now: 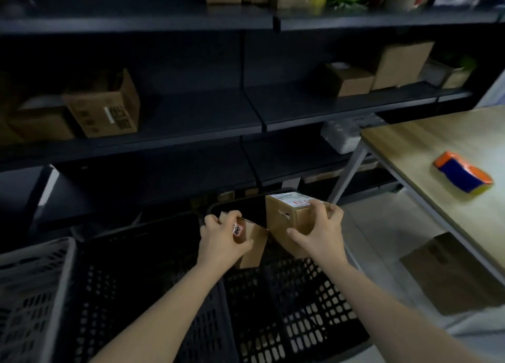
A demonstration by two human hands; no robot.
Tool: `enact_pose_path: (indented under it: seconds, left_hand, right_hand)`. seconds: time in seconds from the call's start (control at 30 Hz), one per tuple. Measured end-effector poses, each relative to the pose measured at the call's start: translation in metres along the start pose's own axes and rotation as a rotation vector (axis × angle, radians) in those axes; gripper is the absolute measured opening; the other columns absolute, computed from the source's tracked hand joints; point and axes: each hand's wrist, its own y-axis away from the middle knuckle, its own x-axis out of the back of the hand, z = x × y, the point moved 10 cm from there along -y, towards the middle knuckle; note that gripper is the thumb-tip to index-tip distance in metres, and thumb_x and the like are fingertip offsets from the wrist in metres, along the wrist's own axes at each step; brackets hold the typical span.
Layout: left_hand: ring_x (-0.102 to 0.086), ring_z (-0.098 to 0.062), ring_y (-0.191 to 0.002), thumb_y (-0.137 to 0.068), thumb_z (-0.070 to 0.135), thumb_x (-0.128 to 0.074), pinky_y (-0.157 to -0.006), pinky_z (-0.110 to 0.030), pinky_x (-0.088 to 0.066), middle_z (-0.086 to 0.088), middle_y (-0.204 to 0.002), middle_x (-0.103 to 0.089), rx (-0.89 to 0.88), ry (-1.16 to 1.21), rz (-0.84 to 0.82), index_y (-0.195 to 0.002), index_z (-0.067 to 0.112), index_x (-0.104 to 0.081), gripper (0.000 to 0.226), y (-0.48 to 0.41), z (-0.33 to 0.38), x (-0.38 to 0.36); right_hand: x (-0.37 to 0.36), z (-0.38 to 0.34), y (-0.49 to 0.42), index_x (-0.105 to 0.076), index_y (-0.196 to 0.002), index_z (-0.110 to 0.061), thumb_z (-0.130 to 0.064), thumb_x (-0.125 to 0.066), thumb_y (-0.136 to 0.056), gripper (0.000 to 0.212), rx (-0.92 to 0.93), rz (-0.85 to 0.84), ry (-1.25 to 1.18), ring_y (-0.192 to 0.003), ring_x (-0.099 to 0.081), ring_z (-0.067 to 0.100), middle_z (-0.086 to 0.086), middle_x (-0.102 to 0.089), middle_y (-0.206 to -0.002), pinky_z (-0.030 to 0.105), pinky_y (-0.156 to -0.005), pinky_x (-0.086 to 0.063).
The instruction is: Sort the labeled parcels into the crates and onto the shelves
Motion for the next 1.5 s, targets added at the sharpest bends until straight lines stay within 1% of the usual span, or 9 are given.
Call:
enact_pose_path:
  seconds: [0.27,0.5,0.6,0.73,0.97,1.1,1.23,1.4,1.5]
  left_hand:
    - [-0.033,-0.038,-0.118,-0.078,0.034,-0.070,-0.094,-0.039,-0.040,-0.013,-0.132,-0.025,0.384,0.074,0.006,-0.126,0.024,-0.035,0.060,-0.043,-0.047,-0.108]
    - [-0.025,-0.033,-0.121,-0.078,0.023,-0.071,-0.092,-0.033,-0.038,-0.012,-0.140,-0.008,0.406,0.120,0.131,-0.144,0.027,-0.021,0.083,-0.077,-0.082,-0.191]
    - [-0.025,-0.033,-0.125,-0.082,0.028,-0.067,-0.095,-0.037,-0.039,-0.013,-0.144,-0.007,0.482,0.048,0.061,-0.149,0.027,-0.010,0.088,-0.083,-0.112,-0.241]
    - [-0.019,-0.035,-0.131,-0.082,0.046,-0.062,-0.108,-0.045,-0.031,-0.011,-0.149,-0.008,0.524,-0.034,-0.150,-0.149,0.016,-0.012,0.089,-0.081,-0.151,-0.300]
    - [-0.012,-0.037,-0.140,-0.085,0.043,-0.063,-0.110,-0.054,-0.026,-0.009,-0.155,0.002,0.527,0.184,-0.127,-0.147,0.043,-0.004,0.086,-0.100,-0.165,-0.316]
    - [-0.009,-0.045,-0.136,-0.084,0.030,-0.066,-0.108,-0.056,-0.025,-0.008,-0.154,0.013,0.467,0.087,-0.070,-0.147,0.046,-0.006,0.088,-0.125,-0.157,-0.305]
    - [-0.008,-0.039,-0.139,-0.087,0.039,-0.061,-0.114,-0.052,-0.018,-0.010,-0.156,0.009,0.621,0.129,0.094,-0.148,0.041,0.003,0.088,-0.145,-0.172,-0.286]
    - [0.007,-0.032,-0.144,-0.094,0.040,-0.047,-0.114,-0.049,-0.007,-0.006,-0.155,0.025,0.618,0.014,0.040,-0.149,0.032,0.012,0.081,-0.156,-0.184,-0.288]
    - [0.003,-0.029,-0.145,-0.098,0.031,-0.044,-0.117,-0.046,-0.006,-0.005,-0.158,0.012,0.575,0.050,0.065,-0.151,0.022,-0.001,0.069,-0.147,-0.172,-0.277]
  right_hand:
    - [-0.076,0.071,-0.052,-0.035,-0.137,-0.022,-0.054,-0.073,-0.072,0.081,-0.048,-0.231,0.134,-0.120,-0.044,0.038,0.013,-0.021,-0.143,0.040,-0.089,-0.050]
    - [-0.163,0.125,-0.070,-0.028,-0.141,-0.025,-0.040,-0.078,-0.073,0.086,-0.152,-0.256,0.102,-0.126,-0.033,0.041,0.013,-0.011,-0.144,0.046,-0.098,-0.042]
    - [-0.205,0.151,-0.069,-0.025,-0.144,-0.028,-0.036,-0.077,-0.075,0.087,-0.148,-0.293,0.132,-0.127,-0.030,0.041,0.013,-0.006,-0.147,0.043,-0.100,-0.040]
    - [-0.255,0.175,-0.052,-0.027,-0.139,-0.027,-0.045,-0.074,-0.075,0.080,-0.143,-0.451,0.283,-0.123,-0.037,0.040,0.012,-0.008,-0.145,0.042,-0.096,-0.046]
    - [-0.263,0.165,-0.066,-0.033,-0.131,-0.026,-0.069,-0.059,-0.072,0.078,-0.087,-0.454,0.522,-0.124,-0.036,0.035,0.012,-0.033,-0.133,0.050,-0.093,-0.042]
    - [-0.258,0.161,-0.082,-0.040,-0.132,-0.026,-0.070,-0.059,-0.073,0.076,-0.060,-0.402,0.493,-0.122,-0.038,0.035,0.013,-0.039,-0.131,0.043,-0.086,-0.043]
    - [-0.257,0.161,-0.082,-0.034,-0.142,-0.031,-0.065,-0.063,-0.074,0.081,-0.042,-0.320,0.419,-0.124,-0.037,0.032,0.011,-0.031,-0.135,0.040,-0.082,-0.048]
    - [-0.270,0.173,-0.072,-0.026,-0.146,-0.033,-0.058,-0.069,-0.075,0.087,-0.056,-0.382,0.356,-0.127,-0.034,0.032,0.009,-0.018,-0.141,0.042,-0.089,-0.048]
    - [-0.258,0.167,-0.066,-0.026,-0.147,-0.027,-0.051,-0.073,-0.076,0.088,-0.064,-0.359,0.291,-0.126,-0.037,0.032,0.009,-0.018,-0.142,0.040,-0.094,-0.046]
